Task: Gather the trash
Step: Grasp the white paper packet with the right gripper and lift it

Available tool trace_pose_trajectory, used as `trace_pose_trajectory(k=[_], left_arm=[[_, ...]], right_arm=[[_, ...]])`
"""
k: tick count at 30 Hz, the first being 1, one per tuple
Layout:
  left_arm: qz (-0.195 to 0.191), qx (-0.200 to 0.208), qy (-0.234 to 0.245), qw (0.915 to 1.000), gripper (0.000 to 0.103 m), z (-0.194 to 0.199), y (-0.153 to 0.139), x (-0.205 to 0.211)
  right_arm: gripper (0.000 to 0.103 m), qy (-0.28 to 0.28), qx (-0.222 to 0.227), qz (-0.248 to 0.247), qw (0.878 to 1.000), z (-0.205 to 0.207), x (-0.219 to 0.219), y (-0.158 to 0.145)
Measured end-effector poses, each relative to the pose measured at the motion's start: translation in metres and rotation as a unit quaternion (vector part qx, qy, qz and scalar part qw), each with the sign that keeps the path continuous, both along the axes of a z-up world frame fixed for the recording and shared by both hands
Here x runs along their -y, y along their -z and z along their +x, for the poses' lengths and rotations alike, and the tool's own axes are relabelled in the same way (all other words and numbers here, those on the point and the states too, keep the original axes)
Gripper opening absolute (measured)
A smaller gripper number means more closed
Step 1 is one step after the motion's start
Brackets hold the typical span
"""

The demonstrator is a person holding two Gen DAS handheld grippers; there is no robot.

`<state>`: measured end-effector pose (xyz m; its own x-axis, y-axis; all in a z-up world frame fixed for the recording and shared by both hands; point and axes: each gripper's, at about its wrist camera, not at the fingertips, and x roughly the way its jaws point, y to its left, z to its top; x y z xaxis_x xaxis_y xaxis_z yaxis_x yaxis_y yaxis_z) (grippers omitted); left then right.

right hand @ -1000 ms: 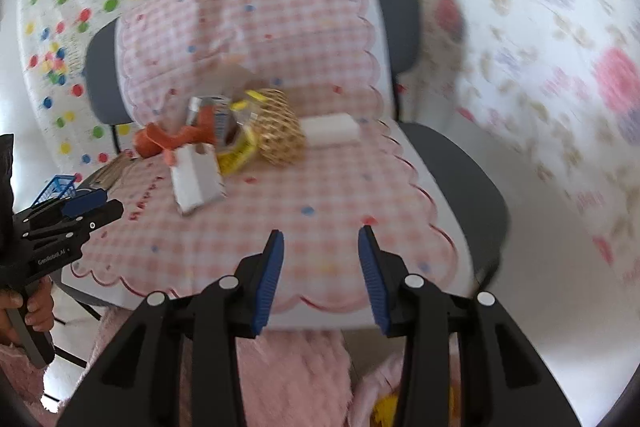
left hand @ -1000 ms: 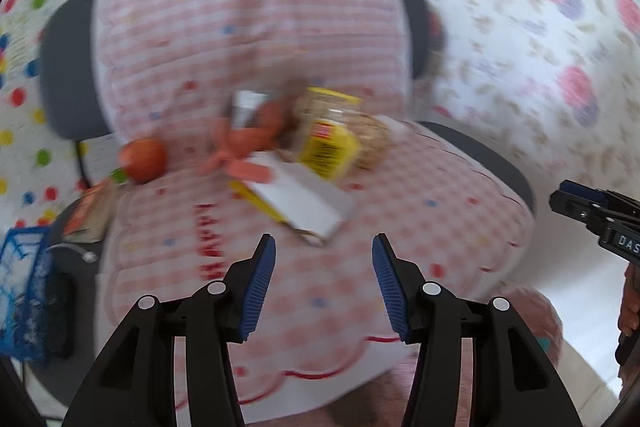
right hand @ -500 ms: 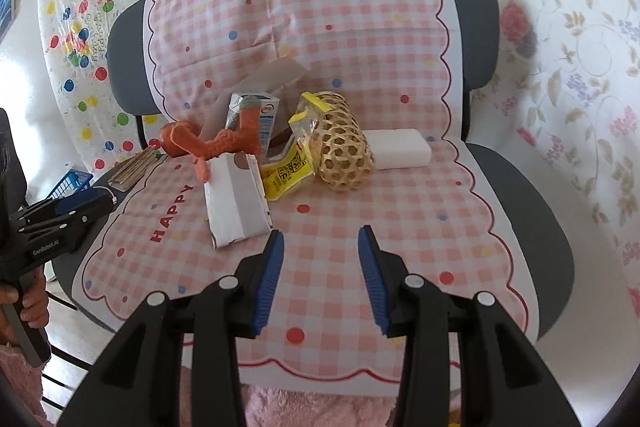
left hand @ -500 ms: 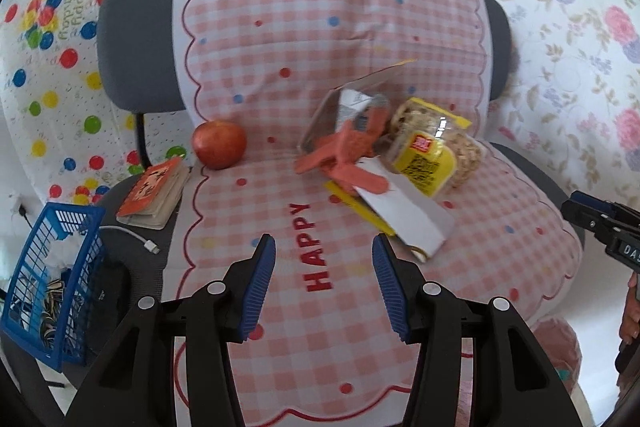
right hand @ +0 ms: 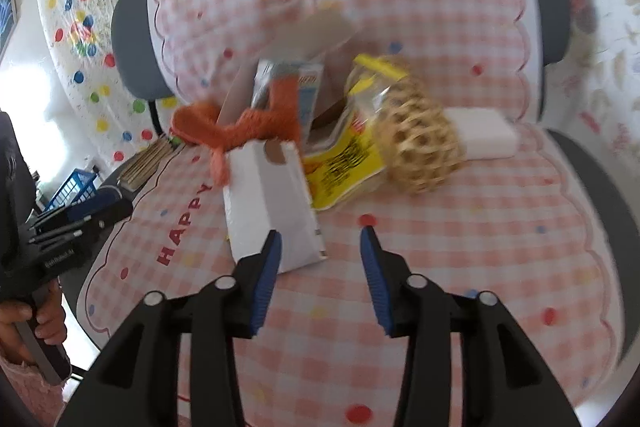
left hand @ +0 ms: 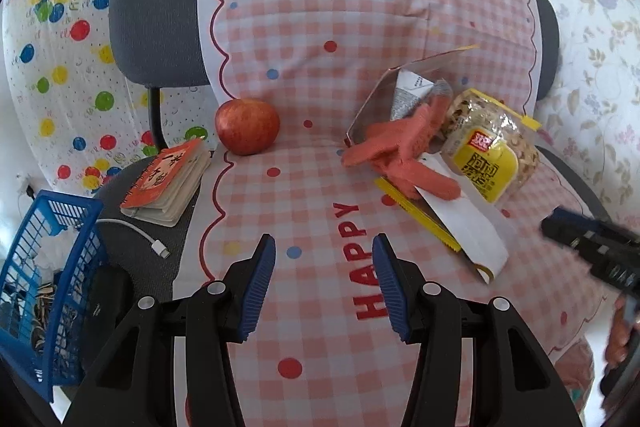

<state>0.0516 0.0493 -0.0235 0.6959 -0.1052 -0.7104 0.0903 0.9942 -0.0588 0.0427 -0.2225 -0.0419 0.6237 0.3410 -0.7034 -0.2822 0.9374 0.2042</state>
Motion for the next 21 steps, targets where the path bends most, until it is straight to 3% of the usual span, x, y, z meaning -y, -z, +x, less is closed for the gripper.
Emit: trace_pose_trajectory(k=[3,4,6,8,11,13,14,16,18,20,21], left_arm=[[-0.001,-0.003,0.006,1.0,0.052,0.005,0.003,0.0],[0.001,-0.004,0.007,1.0,0.052,0.006,0.004,0.0],[0.0,-0.007,0.008,0.9999,0.052,0.009,0.005,0.0],[0.003,-0.005,0.005,1.0,0.052,0.012,0.006,-0.001],[-0.004,-0.007,0.001,1.0,0.052,0.014,0.009,-0.003],[-0.012,-0.014,0.002,0.9998,0.052,0.014,0.012,-0.004],[-0.012,-0.016,0.002,0.9998,0.052,0.014,0.014,-0.004],[-0.007,-0.014,0.007,0.9999,0.052,0.01,0.014,-0.001],[-0.004,-0.011,0.013,0.9998,0.052,0.006,0.013,0.002],[-0.007,-0.012,0.02,0.9997,0.052,0.002,0.012,0.005],[-0.009,-0.009,0.024,0.9996,0.052,-0.001,0.01,0.007]], right_arm=[[0.055,-0.02,-0.02,0.009,1.0,0.011,-0.012,0.014],[0.064,-0.025,-0.021,0.008,0.999,0.014,-0.015,0.017],[0.07,-0.03,-0.025,-0.003,0.999,0.022,-0.023,0.024],[0.07,-0.047,-0.034,-0.01,0.998,0.027,-0.03,0.032],[0.068,-0.057,-0.013,-0.046,0.997,0.027,-0.041,0.034],[0.047,-0.058,0.003,-0.072,0.996,0.022,-0.047,0.033],[0.043,-0.056,0.005,-0.073,0.996,0.02,-0.047,0.032],[0.023,-0.06,0.003,-0.051,0.997,0.016,-0.044,0.03],[0.021,-0.056,0.01,-0.023,0.998,0.008,-0.035,0.023],[0.009,-0.053,0.023,-0.014,0.998,-0.002,-0.026,0.015],[0.009,-0.051,0.03,-0.011,0.998,-0.008,-0.022,0.008]])
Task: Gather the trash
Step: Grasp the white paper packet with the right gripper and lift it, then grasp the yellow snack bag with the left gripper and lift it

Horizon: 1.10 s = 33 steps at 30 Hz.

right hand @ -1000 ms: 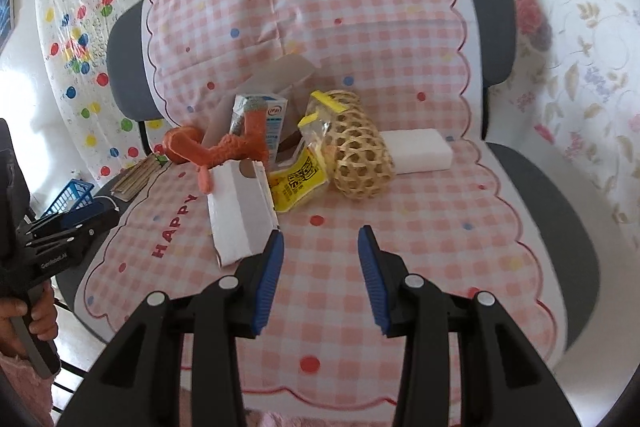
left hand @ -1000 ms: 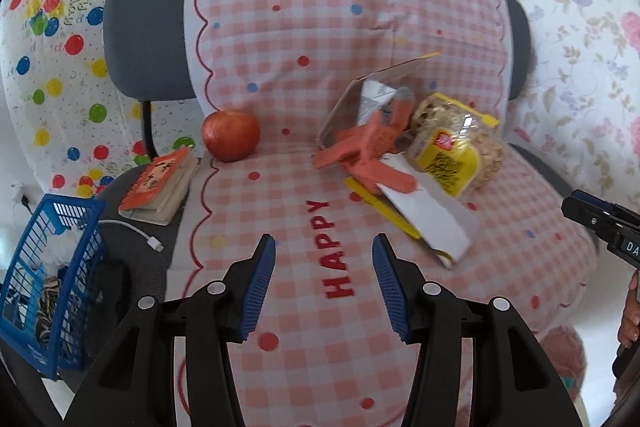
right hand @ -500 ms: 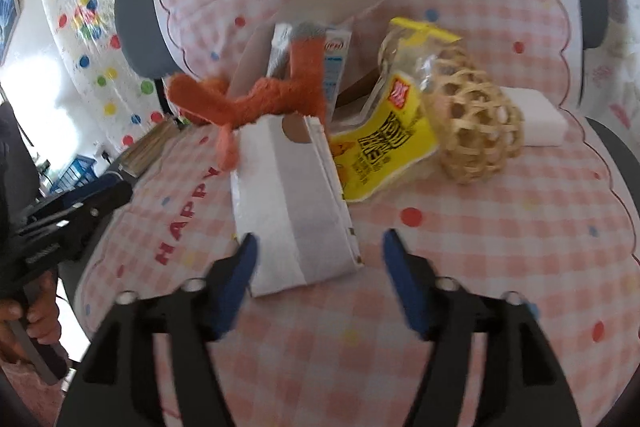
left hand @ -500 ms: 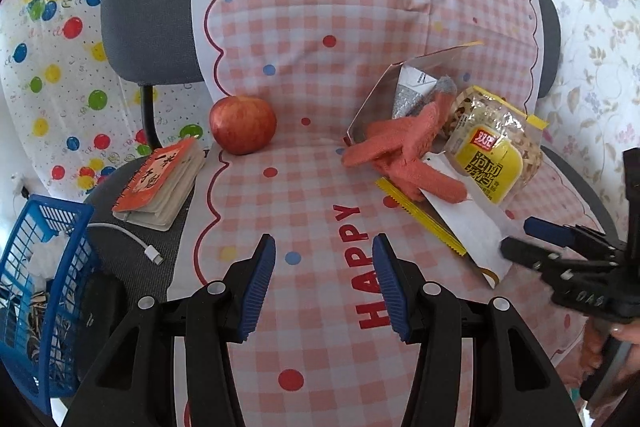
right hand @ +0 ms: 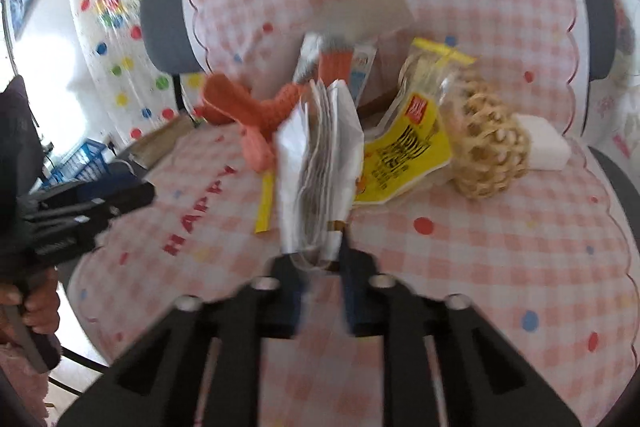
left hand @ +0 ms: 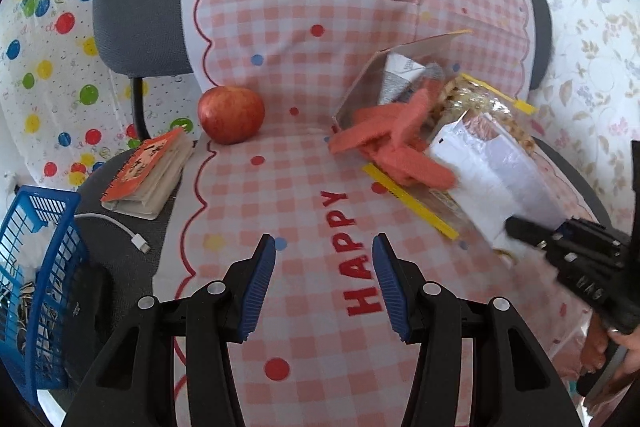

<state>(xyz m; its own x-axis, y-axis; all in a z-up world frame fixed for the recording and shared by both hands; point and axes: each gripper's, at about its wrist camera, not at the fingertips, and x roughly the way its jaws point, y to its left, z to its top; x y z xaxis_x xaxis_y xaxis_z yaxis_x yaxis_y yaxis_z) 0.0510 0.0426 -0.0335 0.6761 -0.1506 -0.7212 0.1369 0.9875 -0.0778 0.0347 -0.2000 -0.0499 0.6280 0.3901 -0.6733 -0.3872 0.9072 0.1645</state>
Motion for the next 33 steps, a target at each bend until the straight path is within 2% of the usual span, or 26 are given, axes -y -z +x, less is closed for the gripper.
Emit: trace_pose_trajectory(k=[5,8,10,13,22,27,32,33], left_arm=[[-0.004,0.008,0.028,0.9996,0.052,-0.009,-0.003,0.021],[-0.002,0.008,0.052,0.9986,0.052,-0.01,-0.001,0.042],[0.0,0.009,0.065,0.9979,0.052,-0.01,-0.001,0.057],[0.005,0.019,0.079,0.9967,0.065,-0.007,-0.004,0.077],[0.056,0.035,0.133,0.989,0.065,0.023,0.001,0.156],[0.067,0.014,0.134,0.9886,0.064,0.048,0.016,0.183],[0.105,-0.005,0.124,0.9867,0.059,0.07,0.031,0.203],[0.122,-0.01,0.117,0.9855,0.059,0.076,0.034,0.207]], right_arm=[[0.006,0.042,0.051,-0.015,0.998,-0.027,0.026,-0.033],[0.006,0.083,0.062,-0.028,0.994,-0.039,0.05,-0.044],[0.006,0.103,0.057,-0.03,0.993,-0.041,0.063,-0.043],[0.006,0.131,0.05,-0.019,0.99,-0.045,0.083,-0.041],[0.006,0.181,0.047,0.014,0.982,-0.044,0.124,-0.035],[0.006,0.193,0.043,0.025,0.98,-0.042,0.143,-0.032],[0.006,0.198,0.038,0.035,0.979,-0.038,0.156,-0.029],[0.006,0.198,0.037,0.038,0.979,-0.038,0.158,-0.028]])
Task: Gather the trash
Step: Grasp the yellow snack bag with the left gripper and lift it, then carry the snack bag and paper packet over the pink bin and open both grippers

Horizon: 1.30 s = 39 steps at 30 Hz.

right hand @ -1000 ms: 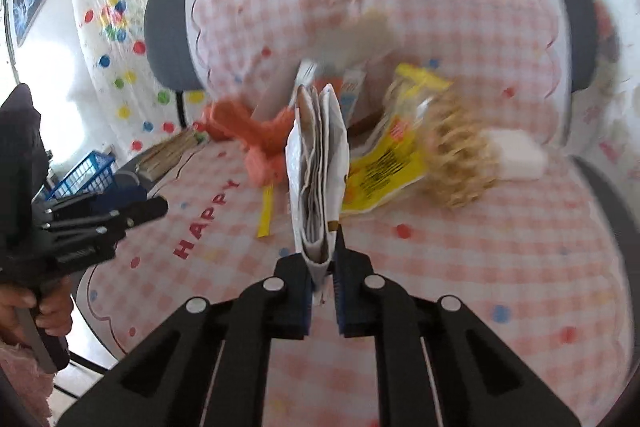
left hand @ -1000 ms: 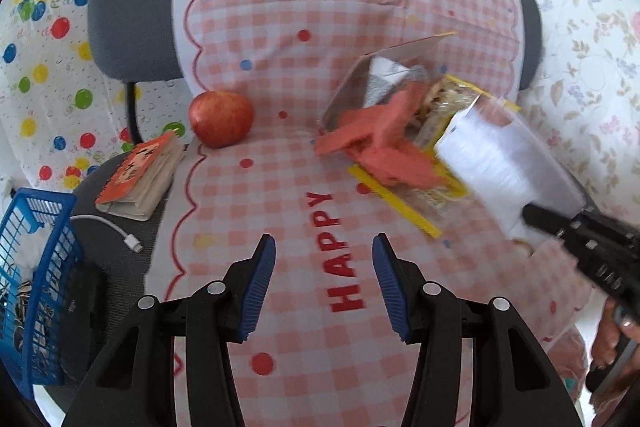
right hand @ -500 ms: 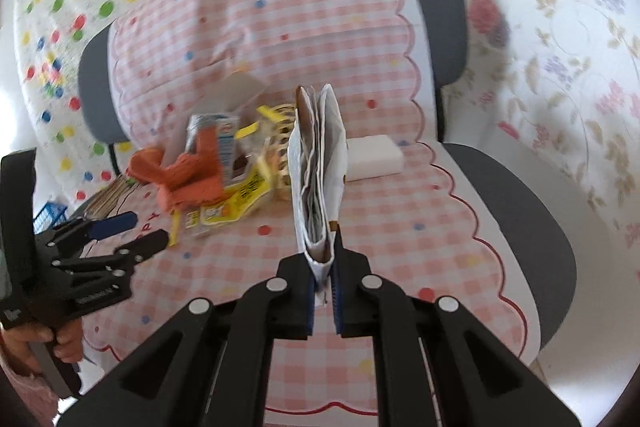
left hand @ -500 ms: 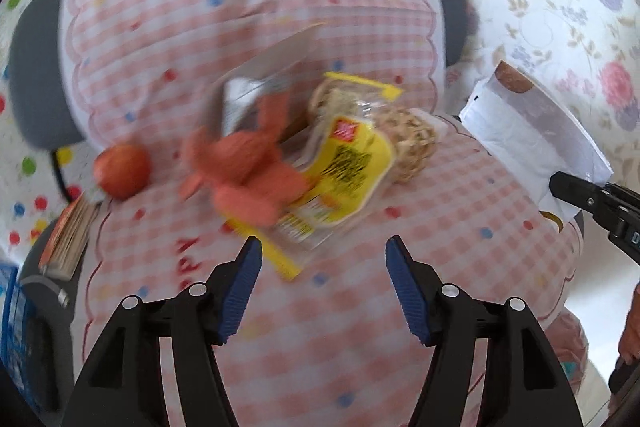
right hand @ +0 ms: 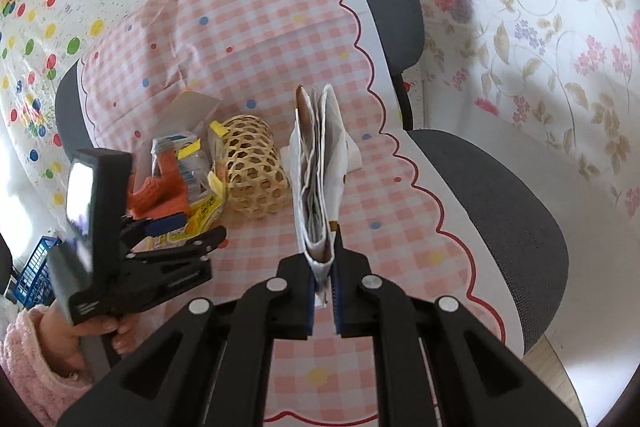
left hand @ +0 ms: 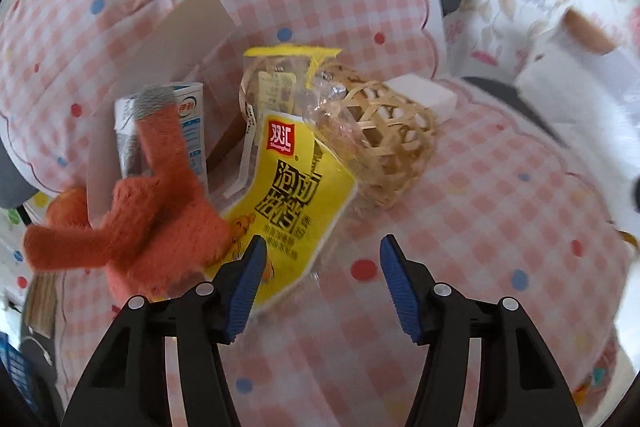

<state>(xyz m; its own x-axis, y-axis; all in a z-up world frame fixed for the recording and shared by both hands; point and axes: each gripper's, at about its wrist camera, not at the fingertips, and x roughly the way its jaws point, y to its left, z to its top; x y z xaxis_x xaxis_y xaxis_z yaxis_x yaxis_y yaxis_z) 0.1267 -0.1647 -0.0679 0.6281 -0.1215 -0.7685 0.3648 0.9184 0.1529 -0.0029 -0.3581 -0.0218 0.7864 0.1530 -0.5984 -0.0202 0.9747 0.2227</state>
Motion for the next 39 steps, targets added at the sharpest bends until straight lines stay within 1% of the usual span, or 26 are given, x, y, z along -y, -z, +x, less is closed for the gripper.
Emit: trace_pose_trajectory(k=[2,3,6,8,9,10,12,13,15,17,20,22,25,27,29,34,37,39], left_arm=[[0.019,-0.007,-0.006,0.9998,0.057,0.009,0.005,0.005],[0.023,-0.008,-0.006,0.9997,0.056,0.012,0.007,0.007],[0.035,-0.001,-0.006,0.9994,0.048,0.017,0.009,0.012],[0.04,0.007,-0.003,0.9992,0.036,0.016,0.007,0.013],[0.036,0.01,-0.002,0.9993,0.031,0.015,0.004,0.011],[0.032,0.014,-0.003,0.9994,0.023,0.011,0.001,0.011],[0.015,0.025,0.001,0.9996,0.009,0.005,-0.009,0.005],[0.004,0.028,0.002,0.9996,0.004,0.002,-0.014,0.002],[-0.023,0.039,0.006,0.999,0.003,-0.004,-0.028,-0.007],[-0.065,0.056,0.02,0.9961,0.002,-0.017,-0.051,-0.017],[-0.12,0.073,0.04,0.9893,0.002,-0.037,-0.081,-0.033],[-0.158,0.078,0.053,0.9829,0.002,-0.052,-0.098,-0.045],[-0.187,0.082,0.072,0.9761,0.002,-0.072,-0.111,-0.056],[-0.2,0.081,0.08,0.9731,0.002,-0.085,-0.113,-0.065],[-0.208,0.08,0.079,0.9718,0.002,-0.093,-0.111,-0.071],[-0.24,0.076,0.075,0.9649,0.002,-0.121,-0.105,-0.092],[-0.249,0.071,0.086,0.962,0.002,-0.134,-0.102,-0.094],[-0.263,0.062,0.099,0.9578,0.002,-0.142,-0.101,-0.092]], right_arm=[[0.006,0.0,0.0,0.002,1.0,0.001,0.003,0.001],[0.006,0.0,0.0,0.002,1.0,0.001,0.003,0.001],[0.006,0.001,0.0,0.004,1.0,0.001,0.005,0.0],[0.006,0.002,0.001,0.005,1.0,-0.001,0.006,0.0],[0.006,0.002,0.002,0.004,1.0,-0.003,0.006,-0.001],[0.006,0.003,0.003,0.003,1.0,-0.005,0.005,-0.002],[0.006,0.004,0.005,0.002,1.0,-0.007,0.004,-0.003],[0.006,0.003,0.006,0.002,1.0,-0.009,0.003,-0.004],[0.006,0.001,0.01,-0.001,1.0,-0.013,0.0,-0.006],[0.006,0.0,0.013,-0.004,1.0,-0.016,-0.004,-0.009],[0.006,-0.002,0.021,-0.011,1.0,-0.023,-0.009,-0.015],[0.006,-0.002,0.025,-0.013,1.0,-0.026,-0.012,-0.018],[0.006,-0.003,0.028,-0.016,0.999,-0.032,-0.016,-0.02],[0.006,-0.004,0.027,-0.02,0.999,-0.035,-0.019,-0.02],[0.006,-0.003,0.026,-0.023,0.999,-0.04,-0.021,-0.02],[0.006,0.004,0.024,-0.033,0.999,-0.051,-0.024,-0.02],[0.006,0.01,0.021,-0.041,0.999,-0.061,-0.024,-0.02],[0.006,0.016,0.019,-0.046,0.999,-0.068,-0.024,-0.02]])
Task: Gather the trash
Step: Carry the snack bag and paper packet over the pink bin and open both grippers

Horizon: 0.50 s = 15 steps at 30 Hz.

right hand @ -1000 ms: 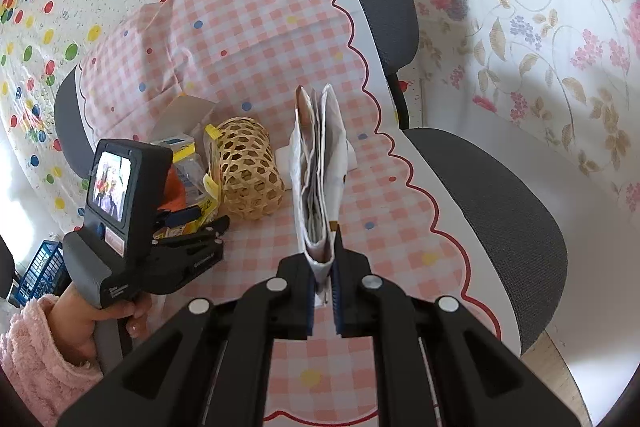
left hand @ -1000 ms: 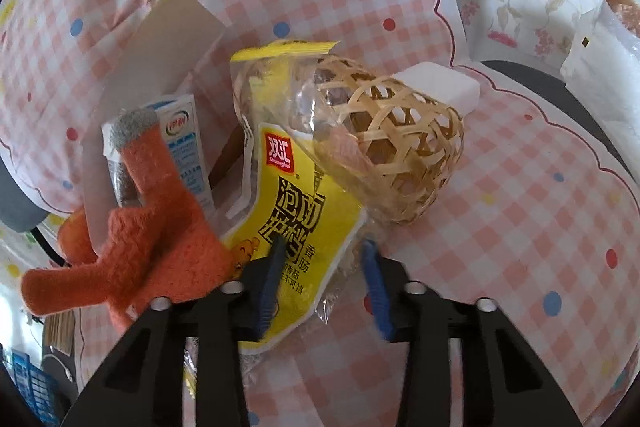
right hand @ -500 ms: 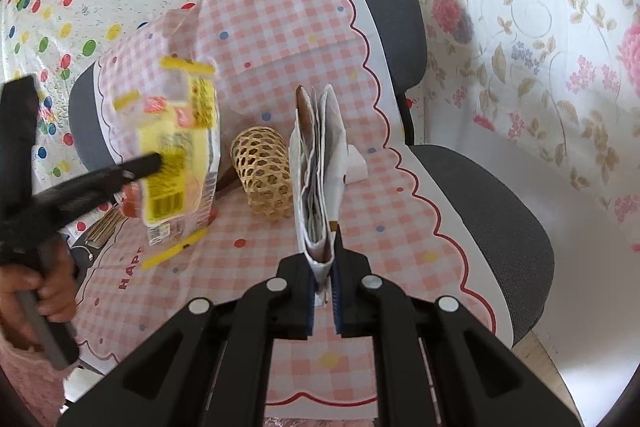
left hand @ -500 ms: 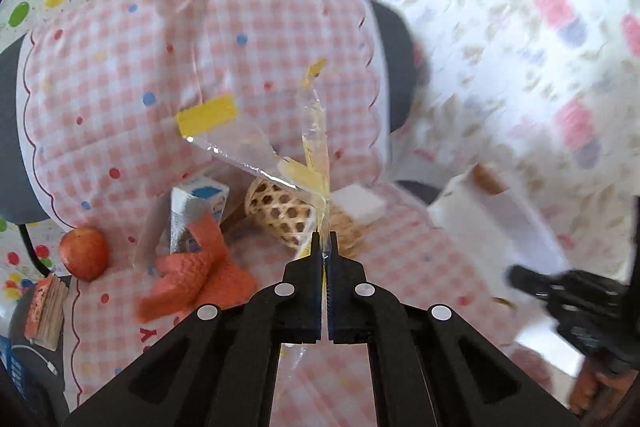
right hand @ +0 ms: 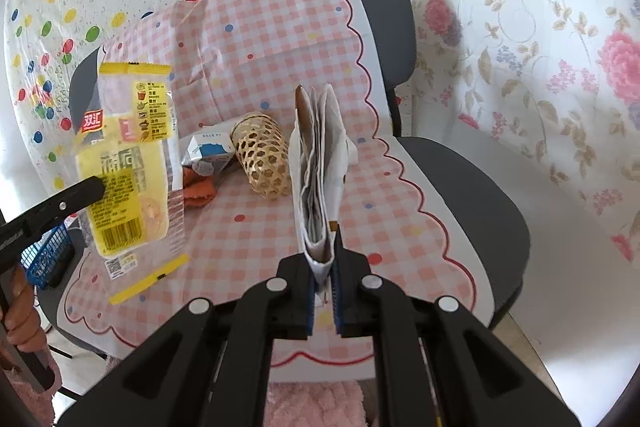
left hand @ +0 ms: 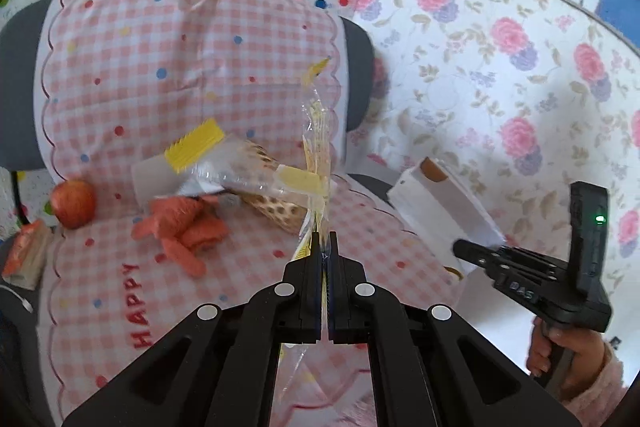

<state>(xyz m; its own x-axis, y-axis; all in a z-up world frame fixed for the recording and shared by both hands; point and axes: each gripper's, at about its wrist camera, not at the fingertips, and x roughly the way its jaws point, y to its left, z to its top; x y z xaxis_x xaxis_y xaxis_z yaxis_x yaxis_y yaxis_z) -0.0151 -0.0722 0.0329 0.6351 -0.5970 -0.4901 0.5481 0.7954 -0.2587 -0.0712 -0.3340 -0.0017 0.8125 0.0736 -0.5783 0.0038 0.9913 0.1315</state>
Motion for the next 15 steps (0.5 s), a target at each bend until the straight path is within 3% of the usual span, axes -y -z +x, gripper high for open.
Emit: trace_pose_trajectory(k=[6,15], left_arm=[[-0.025,0.007,0.046,0.9986,0.002,-0.02,-0.008,0.015],[-0.041,0.001,0.137,0.9898,0.002,-0.048,-0.009,0.068]], right_arm=[[0.006,0.026,-0.002,-0.014,1.0,-0.025,0.007,-0.003],[0.007,0.086,-0.006,-0.038,0.996,-0.078,0.029,-0.007]])
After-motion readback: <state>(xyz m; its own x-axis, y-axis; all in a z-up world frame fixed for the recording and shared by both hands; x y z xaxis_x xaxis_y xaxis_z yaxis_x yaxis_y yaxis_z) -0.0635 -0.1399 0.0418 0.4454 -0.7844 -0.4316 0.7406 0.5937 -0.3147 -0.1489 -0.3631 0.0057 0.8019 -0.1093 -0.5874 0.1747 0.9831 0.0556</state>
